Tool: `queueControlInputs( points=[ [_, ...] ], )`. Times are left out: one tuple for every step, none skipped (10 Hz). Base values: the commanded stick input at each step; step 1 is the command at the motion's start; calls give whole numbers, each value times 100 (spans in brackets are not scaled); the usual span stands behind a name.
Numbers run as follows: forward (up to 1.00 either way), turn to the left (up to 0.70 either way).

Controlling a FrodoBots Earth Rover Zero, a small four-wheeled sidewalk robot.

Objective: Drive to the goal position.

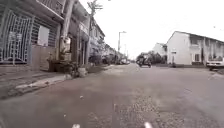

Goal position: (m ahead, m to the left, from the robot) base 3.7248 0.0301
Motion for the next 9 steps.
queueControlInputs(
  points=[
    [70, -5],
    [70, -35],
    [70, -28],
    [70, -21],
    [70, -15],
    [70, -8],
    [70, -1],
    [70, 6],
    [70, -9]
  ],
)
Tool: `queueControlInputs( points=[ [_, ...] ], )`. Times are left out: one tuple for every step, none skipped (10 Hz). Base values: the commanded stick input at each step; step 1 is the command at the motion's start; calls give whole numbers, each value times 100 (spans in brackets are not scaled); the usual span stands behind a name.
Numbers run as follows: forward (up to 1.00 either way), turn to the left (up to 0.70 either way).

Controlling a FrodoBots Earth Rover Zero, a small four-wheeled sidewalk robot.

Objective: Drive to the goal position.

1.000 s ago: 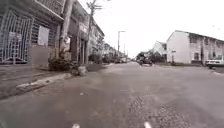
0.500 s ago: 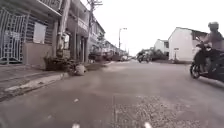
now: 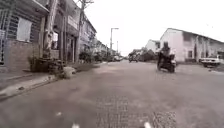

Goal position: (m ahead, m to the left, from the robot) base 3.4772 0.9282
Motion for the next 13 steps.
queueControlInputs(
  points=[
    [70, -35],
    [70, -35],
    [70, -20],
    [70, 0],
    [70, 0],
    [70, 0],
    [70, 0],
    [70, 0],
    [70, 0],
    [70, 0],
    [70, 0],
    [70, 11],
    [70, 31]
  ],
)
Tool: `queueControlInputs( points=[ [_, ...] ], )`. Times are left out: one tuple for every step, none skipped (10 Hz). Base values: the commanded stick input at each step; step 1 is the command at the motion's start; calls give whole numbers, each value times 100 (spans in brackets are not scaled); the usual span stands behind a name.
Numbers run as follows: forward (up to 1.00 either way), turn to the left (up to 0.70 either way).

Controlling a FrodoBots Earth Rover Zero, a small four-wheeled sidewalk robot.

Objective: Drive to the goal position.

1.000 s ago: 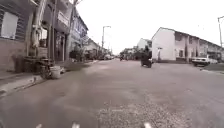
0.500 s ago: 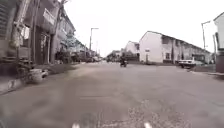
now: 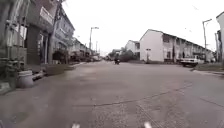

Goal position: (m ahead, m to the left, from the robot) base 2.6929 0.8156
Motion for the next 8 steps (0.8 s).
queueControlInputs(
  points=[
    [70, 35],
    [70, 35],
    [70, 35],
    [70, 24],
    [70, 10],
    [70, 1],
    [70, 8],
    [70, 19]
  ],
)
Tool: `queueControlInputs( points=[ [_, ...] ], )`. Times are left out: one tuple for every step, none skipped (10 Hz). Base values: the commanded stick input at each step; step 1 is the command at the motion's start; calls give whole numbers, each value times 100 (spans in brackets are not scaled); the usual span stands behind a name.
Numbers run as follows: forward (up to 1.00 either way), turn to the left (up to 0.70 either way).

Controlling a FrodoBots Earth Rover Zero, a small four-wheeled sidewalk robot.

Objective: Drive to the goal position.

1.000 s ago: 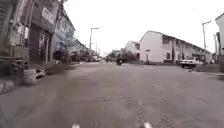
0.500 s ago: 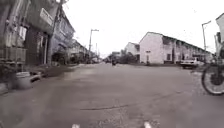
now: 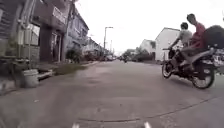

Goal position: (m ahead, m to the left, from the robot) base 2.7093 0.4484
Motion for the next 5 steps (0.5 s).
queueControlInputs(
  points=[
    [70, 30],
    [70, 24],
    [70, 2],
    [70, 0],
    [70, 0]
  ],
)
